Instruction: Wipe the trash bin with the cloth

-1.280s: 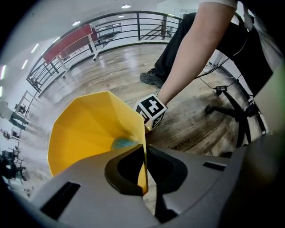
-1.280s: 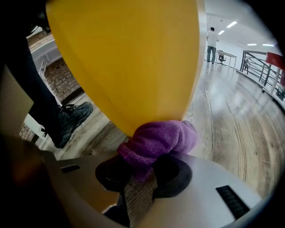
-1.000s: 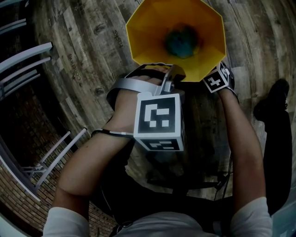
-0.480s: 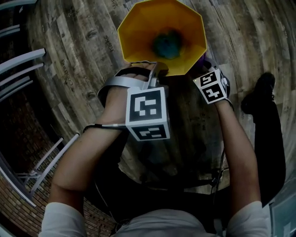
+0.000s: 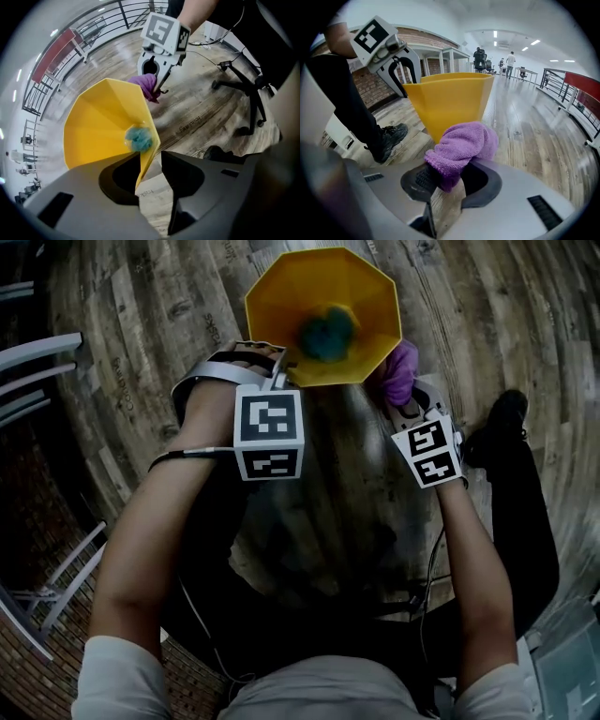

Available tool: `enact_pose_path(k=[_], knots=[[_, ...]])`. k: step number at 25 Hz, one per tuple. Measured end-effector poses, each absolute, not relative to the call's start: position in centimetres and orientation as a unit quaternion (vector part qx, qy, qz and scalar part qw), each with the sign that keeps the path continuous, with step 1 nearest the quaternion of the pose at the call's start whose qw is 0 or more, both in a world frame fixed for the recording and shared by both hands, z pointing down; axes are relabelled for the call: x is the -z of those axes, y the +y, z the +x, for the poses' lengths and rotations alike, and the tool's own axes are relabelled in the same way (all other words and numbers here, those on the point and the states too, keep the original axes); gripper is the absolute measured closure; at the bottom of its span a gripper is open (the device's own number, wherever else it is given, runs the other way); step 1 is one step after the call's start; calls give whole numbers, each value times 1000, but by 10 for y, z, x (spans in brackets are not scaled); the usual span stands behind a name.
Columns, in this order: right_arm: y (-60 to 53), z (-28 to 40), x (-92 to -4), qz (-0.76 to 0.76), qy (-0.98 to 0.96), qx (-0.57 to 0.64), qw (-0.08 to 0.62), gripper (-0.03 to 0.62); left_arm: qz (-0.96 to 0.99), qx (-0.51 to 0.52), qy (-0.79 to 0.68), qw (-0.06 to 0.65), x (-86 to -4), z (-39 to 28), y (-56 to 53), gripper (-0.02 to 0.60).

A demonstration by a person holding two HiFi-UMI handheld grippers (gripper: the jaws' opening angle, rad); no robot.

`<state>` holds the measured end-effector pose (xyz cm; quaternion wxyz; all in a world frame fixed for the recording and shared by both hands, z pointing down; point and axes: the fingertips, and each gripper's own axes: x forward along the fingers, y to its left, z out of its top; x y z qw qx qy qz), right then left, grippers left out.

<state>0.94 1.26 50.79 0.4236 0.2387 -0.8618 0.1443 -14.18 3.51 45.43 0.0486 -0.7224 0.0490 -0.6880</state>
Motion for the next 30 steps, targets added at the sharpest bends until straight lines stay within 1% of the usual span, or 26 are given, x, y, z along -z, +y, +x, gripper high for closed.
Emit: enact_pose_path(k=[2,3,4,10,16,21,30], knots=[[16,8,-494,239,-865,-141,419,487,-721,689,56,51,-459,-144,32,441],[18,8,-487,239,-867,-138,416,487,-721,688,61,53,-461,-144,30,454],[20,7,-480,238,-869,-135,413,487,-722,687,66,53,-461,-143,29,492],[18,4,-449,239,-880,-118,393,487,-744,665,62,26,-459,-121,39,534],[5,0,-441,247,-887,-115,373,487,-767,639,53,0,-459,-97,49,570],[0,-13,-447,224,-898,-114,360,487,-779,624,55,-28,-458,-91,50,571],[-8,-37,-463,185,-909,-96,360,486,-789,612,52,-33,-456,-90,48,571]])
